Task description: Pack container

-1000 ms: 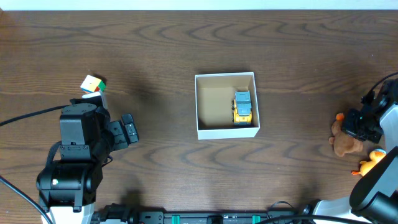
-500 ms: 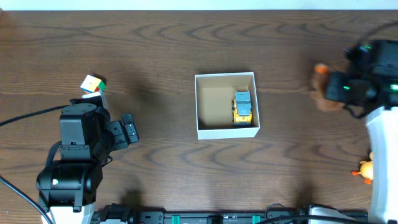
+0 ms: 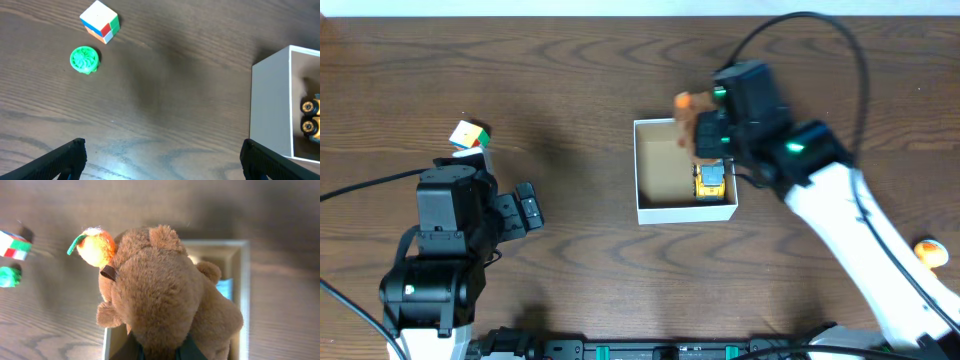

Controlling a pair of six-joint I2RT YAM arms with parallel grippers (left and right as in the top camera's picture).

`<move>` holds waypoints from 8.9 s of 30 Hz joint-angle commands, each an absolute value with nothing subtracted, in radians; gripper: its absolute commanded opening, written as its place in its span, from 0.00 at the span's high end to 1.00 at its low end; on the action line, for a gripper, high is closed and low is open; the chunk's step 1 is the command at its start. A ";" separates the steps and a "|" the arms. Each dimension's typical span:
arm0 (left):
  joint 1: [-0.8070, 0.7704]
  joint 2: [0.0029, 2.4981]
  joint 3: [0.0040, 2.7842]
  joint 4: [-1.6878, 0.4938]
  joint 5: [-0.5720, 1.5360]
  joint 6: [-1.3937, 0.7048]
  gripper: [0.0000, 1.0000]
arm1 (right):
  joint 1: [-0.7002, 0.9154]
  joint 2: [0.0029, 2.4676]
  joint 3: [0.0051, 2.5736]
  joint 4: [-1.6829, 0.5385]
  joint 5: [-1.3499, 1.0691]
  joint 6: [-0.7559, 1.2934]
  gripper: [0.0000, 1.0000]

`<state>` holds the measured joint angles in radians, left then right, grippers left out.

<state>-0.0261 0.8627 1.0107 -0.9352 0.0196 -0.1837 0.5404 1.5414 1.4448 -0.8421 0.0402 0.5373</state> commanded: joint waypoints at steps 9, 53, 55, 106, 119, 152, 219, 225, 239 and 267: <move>-0.023 0.907 1.029 -0.934 0.015 -0.186 0.02 | 0.620 1.794 1.457 -0.831 0.062 0.746 0.99; -0.023 0.907 1.029 -0.942 0.015 -0.185 0.02 | 0.609 1.681 1.475 -0.717 0.318 0.464 0.01; -0.023 0.907 1.029 -0.942 0.015 -0.185 0.02 | 0.607 1.609 1.475 -0.710 0.318 0.338 0.01; 0.318 1.948 1.538 -0.722 0.172 -0.748 0.02 | -0.300 1.453 1.393 -1.298 -0.027 0.297 0.01; 0.318 2.051 1.538 -0.682 0.111 -0.850 0.02 | -0.300 1.453 1.393 -1.310 -0.028 0.282 0.01; 0.318 2.127 1.538 -0.605 0.096 -0.851 0.21 | -0.300 1.453 1.393 -1.312 -0.028 0.274 0.01; -0.710 1.763 1.520 -0.905 0.329 0.019 0.59 | -0.300 1.453 1.393 -1.298 -0.054 0.275 0.01; -0.717 1.857 1.520 -0.904 0.329 0.019 0.45 | -0.300 1.453 1.393 -1.298 -0.054 0.275 0.01; -0.714 1.875 1.525 -0.886 0.328 0.019 0.16 | -0.300 1.453 1.393 -1.299 -0.054 0.273 0.01; 0.120 1.130 1.524 -1.098 0.044 -0.181 0.02 | -0.804 1.446 1.354 -1.349 0.074 0.579 0.01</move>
<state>0.0540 1.1343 1.5246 -1.0813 0.0452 -0.1024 -0.7162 1.4521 1.3857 -1.3609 0.0795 0.5419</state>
